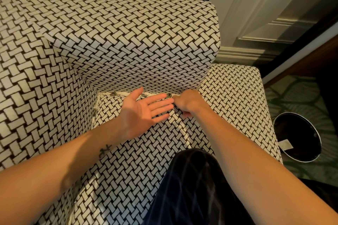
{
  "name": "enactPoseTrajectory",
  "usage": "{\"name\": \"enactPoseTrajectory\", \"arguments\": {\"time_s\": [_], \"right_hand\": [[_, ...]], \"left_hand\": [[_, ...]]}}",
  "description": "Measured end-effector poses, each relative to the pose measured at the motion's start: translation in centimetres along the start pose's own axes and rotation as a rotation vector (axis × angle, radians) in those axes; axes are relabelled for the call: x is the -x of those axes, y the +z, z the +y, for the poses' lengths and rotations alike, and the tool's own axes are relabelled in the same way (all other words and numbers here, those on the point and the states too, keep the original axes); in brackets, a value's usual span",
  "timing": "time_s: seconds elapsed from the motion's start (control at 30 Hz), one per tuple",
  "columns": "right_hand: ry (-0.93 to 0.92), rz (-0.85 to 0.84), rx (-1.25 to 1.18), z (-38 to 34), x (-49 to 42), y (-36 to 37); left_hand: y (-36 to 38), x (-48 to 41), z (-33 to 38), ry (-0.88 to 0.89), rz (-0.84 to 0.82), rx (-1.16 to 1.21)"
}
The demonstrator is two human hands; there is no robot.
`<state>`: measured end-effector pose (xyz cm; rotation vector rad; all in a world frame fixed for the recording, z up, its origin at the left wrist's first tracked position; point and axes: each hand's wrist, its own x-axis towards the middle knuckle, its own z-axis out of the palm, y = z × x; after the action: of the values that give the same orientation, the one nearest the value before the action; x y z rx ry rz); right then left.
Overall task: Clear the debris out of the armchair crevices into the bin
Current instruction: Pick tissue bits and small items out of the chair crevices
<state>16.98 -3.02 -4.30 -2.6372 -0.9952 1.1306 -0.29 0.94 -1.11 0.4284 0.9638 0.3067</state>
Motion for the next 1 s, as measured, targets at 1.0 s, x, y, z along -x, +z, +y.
{"name": "enactPoseTrajectory", "arguments": {"time_s": [1.0], "right_hand": [[-0.058,0.091,-0.478,4.1,-1.9,1.0]], "left_hand": [[-0.6,-0.4,-0.1,0.001,0.005,-0.038]]}}
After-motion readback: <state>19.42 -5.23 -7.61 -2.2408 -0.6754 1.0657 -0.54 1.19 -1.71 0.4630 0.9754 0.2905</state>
